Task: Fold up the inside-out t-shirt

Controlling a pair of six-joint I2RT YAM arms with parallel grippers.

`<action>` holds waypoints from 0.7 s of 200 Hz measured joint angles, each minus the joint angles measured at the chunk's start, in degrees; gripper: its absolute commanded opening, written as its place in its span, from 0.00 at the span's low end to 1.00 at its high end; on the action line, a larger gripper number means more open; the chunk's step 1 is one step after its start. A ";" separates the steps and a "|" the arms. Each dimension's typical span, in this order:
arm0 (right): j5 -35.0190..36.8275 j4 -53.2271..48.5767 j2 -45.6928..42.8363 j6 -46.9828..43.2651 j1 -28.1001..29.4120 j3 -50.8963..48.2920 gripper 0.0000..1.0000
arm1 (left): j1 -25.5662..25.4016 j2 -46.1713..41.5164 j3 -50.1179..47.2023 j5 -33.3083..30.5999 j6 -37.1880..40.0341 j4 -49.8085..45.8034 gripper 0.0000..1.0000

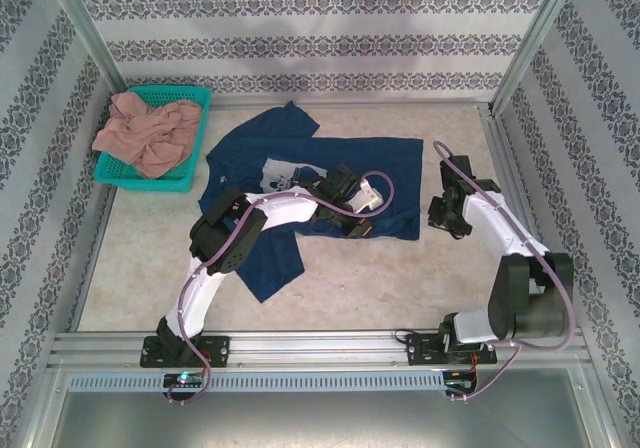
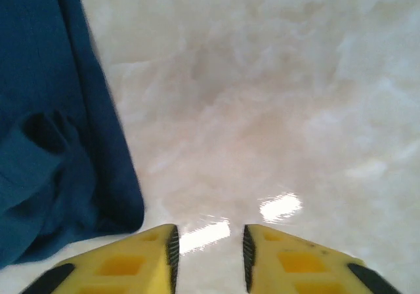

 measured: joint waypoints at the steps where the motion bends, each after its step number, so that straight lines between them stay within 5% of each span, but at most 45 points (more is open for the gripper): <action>1: 0.11 -0.15 -0.26 0.13 0.02 -0.02 0.42 | 0.02 0.00 0.00 0.00 -0.02 0.00 0.00; 57: -5.60 0.26 -6.01 0.42 3.89 -4.70 0.54 | 0.09 0.00 0.00 0.00 0.00 0.00 0.00; 140: -12.90 9.88 8.83 -3.82 0.90 -1.95 0.55 | 0.09 0.00 0.00 0.02 -0.02 -0.02 0.00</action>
